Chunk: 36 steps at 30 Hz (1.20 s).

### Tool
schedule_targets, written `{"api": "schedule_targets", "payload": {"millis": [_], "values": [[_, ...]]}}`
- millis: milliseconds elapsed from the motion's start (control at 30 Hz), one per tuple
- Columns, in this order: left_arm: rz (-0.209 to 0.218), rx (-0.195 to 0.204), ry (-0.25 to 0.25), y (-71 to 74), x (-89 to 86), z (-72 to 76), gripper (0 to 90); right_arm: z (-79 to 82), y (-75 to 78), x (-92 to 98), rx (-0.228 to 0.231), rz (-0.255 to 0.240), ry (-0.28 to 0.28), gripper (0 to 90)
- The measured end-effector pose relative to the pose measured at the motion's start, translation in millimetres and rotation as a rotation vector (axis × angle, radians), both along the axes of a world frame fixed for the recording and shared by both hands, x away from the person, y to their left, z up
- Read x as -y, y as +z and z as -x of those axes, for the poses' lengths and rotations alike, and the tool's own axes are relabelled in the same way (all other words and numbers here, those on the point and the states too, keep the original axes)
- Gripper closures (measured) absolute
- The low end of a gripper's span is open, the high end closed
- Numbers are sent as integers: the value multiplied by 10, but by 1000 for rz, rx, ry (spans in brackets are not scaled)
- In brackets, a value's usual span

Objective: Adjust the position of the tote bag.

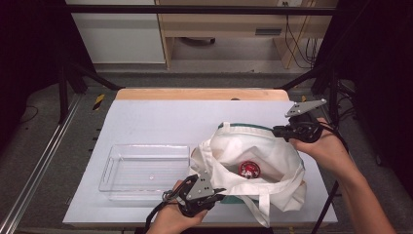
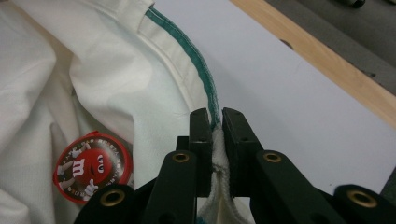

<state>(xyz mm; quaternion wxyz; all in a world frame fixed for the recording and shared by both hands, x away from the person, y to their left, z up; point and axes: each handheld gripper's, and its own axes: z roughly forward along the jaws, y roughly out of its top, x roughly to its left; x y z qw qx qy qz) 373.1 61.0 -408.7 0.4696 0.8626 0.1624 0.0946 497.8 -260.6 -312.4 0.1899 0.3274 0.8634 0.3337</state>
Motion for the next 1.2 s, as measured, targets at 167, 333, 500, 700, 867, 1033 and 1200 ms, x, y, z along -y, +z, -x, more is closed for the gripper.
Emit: {"api": "schedule_targets", "payload": {"millis": [167, 333, 500, 700, 867, 1033, 1200], "values": [[-8, -3, -4, -32, 6, 37, 867, 118, 99, 41, 57, -7, -7, 835], [-22, -3, -9, -70, 3, 91, 869, 190, 175, 81, 91, -9, -9, 837], [-34, -14, -12, -140, -10, 131, 870, 218, 175, 130, 106, -27, -26, 837], [-56, -9, -21, -190, -1, 180, 871, 244, 152, 178, 112, -48, -39, 837], [-72, -8, -25, -246, 16, 202, 870, 301, 84, 225, 108, -84, -45, 837], [-99, -13, -29, -310, 42, 195, 870, 381, 36, 195, 115, -98, -28, 836], [-97, -15, -24, -327, 47, 216, 869, 444, -16, 184, 109, -109, -13, 836]]}}
